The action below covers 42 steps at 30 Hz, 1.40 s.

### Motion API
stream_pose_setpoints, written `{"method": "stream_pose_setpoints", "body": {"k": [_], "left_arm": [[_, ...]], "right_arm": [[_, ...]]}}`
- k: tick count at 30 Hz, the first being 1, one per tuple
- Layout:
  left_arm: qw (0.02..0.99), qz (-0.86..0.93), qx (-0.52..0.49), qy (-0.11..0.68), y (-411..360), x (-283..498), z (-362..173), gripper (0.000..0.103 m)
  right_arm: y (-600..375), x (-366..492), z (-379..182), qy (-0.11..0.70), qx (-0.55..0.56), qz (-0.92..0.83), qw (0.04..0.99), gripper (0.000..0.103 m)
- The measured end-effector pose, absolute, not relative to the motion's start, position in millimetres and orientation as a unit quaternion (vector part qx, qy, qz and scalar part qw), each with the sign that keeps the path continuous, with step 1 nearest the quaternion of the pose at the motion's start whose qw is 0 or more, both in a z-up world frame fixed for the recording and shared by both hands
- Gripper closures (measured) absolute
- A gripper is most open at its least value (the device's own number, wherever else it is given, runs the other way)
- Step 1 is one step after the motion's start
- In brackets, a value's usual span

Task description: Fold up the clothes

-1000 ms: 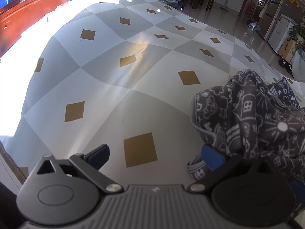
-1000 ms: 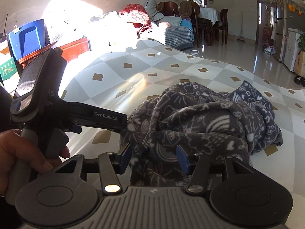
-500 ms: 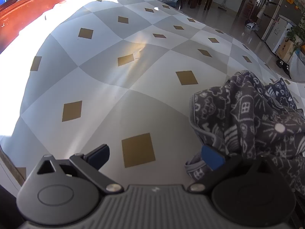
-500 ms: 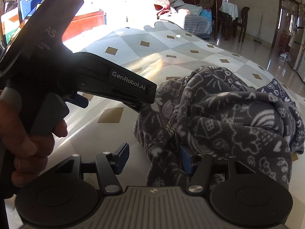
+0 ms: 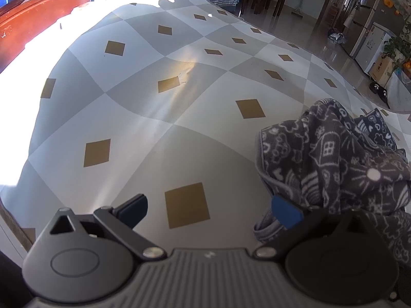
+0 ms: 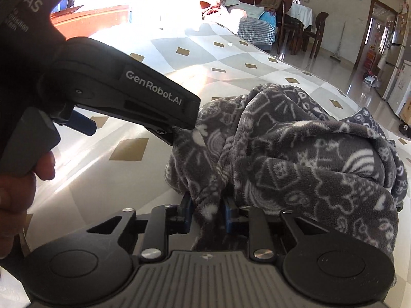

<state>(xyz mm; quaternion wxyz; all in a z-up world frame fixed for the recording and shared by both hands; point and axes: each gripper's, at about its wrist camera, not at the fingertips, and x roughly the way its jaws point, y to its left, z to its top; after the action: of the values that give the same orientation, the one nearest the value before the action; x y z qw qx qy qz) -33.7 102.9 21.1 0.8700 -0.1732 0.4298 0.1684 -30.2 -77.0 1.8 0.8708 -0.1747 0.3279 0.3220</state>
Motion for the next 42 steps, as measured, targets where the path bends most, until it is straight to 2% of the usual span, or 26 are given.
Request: {"method": "stream_pose_setpoints", "body": {"k": [5, 14, 20, 25, 28, 33, 37, 42], "left_arm": [[0.874, 0.194, -0.183, 0.407, 114, -38, 29, 0.0], [0.884, 0.149, -0.151, 0.417, 95, -39, 26, 0.0], [0.887, 0.123, -0.128, 0.426, 76, -43, 23, 0.0], [0.889, 0.111, -0.114, 0.429, 65, -46, 23, 0.0], [0.891, 0.1, -0.105, 0.431, 58, -47, 23, 0.0], [0.89, 0.088, -0.105, 0.434, 50, -51, 25, 0.0], [0.894, 0.08, -0.097, 0.43, 41, -54, 30, 0.0], [0.895, 0.064, -0.103, 0.429, 31, -52, 37, 0.0]], "right_arm": [[-97, -30, 33, 0.291, -0.128, 0.302, 0.899, 0.092], [-157, -20, 93, 0.228, -0.03, 0.241, 0.943, 0.092], [-216, -19, 125, 0.192, 0.035, 0.154, 0.969, 0.092], [-262, -15, 130, 0.194, 0.071, 0.05, 0.977, 0.092], [-279, -15, 129, 0.209, 0.085, 0.011, 0.974, 0.084], [-298, -27, 130, 0.204, 0.097, -0.028, 0.974, 0.059], [-304, -35, 137, 0.188, 0.103, -0.03, 0.976, 0.053], [-307, -37, 140, 0.198, 0.117, -0.022, 0.973, 0.053]]}}
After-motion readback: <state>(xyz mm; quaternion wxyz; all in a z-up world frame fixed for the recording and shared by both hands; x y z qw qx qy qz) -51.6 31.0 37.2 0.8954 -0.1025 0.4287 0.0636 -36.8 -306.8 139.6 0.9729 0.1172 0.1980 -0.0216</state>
